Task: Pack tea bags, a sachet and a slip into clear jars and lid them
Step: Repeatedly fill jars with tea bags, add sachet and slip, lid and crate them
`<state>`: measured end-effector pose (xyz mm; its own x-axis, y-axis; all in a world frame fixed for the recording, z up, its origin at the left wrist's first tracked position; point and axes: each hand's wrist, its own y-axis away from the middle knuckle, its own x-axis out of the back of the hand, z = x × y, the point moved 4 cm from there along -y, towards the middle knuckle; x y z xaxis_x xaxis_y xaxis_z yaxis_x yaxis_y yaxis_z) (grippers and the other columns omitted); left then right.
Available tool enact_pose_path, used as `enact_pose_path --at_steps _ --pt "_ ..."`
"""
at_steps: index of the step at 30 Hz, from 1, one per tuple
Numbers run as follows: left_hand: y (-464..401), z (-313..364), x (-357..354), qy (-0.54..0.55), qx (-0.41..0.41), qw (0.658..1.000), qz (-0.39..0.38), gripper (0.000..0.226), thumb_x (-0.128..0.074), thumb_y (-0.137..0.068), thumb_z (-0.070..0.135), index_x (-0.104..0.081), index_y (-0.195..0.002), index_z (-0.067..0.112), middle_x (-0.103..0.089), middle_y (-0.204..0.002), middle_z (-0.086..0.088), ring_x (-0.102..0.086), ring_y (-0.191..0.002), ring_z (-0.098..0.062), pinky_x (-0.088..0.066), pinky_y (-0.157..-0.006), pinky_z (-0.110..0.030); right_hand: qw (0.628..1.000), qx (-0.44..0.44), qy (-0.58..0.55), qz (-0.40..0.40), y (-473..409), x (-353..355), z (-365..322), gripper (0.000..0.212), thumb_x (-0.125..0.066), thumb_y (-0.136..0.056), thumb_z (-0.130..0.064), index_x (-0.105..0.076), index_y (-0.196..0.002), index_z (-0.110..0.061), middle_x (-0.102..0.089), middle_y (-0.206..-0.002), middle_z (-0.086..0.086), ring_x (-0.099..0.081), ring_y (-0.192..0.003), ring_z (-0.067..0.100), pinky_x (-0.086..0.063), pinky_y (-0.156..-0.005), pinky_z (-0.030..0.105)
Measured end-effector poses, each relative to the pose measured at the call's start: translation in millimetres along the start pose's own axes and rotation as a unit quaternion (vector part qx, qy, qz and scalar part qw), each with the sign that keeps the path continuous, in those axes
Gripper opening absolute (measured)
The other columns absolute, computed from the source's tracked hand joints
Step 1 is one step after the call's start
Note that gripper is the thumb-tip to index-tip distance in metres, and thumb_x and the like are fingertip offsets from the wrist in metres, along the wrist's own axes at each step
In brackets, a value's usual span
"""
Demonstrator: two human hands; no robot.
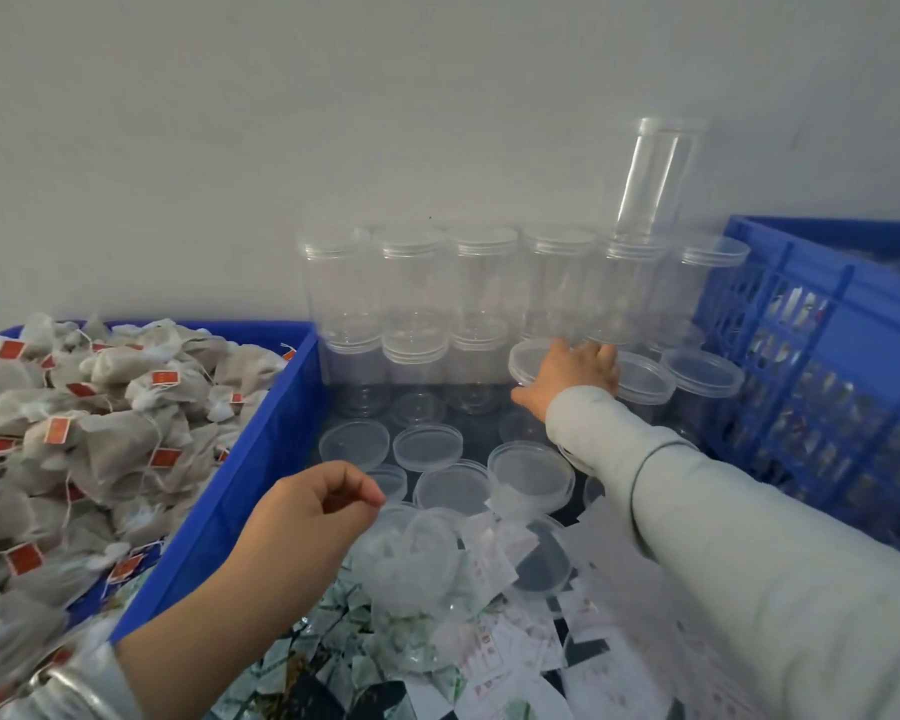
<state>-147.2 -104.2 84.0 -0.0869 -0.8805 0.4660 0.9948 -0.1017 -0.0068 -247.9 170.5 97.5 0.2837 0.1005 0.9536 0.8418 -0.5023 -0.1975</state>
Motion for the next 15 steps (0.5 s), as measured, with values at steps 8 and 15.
enact_pose_path --at_steps 8,15 --pt "8.9 3.1 3.8 -0.053 -0.054 0.997 0.001 0.020 -0.066 -0.085 0.011 -0.061 -0.083 0.030 -0.067 -0.076 0.011 -0.058 -0.062 -0.003 -0.046 -0.060 -0.021 0.965 0.116 -0.214 0.094 46.2 36.5 -11.6 0.094 -0.080 -0.063 -0.027 -0.029 -0.142 -0.022 -0.021 -0.135 0.011 -0.030 -0.123 0.031 -0.029 -0.105 0.032" --pt "24.7 18.9 7.2 -0.114 -0.157 0.979 0.062 0.075 -0.080 -0.063 0.045 -0.032 -0.121 0.042 -0.036 -0.109 0.037 -0.035 -0.100 0.028 -0.036 -0.079 -0.014 0.906 0.215 -0.364 0.007 125.5 82.5 -43.2 0.109 -0.076 -0.064 -0.037 -0.011 -0.150 -0.031 -0.028 -0.140 0.000 -0.023 -0.132 0.020 -0.018 -0.109 0.029"
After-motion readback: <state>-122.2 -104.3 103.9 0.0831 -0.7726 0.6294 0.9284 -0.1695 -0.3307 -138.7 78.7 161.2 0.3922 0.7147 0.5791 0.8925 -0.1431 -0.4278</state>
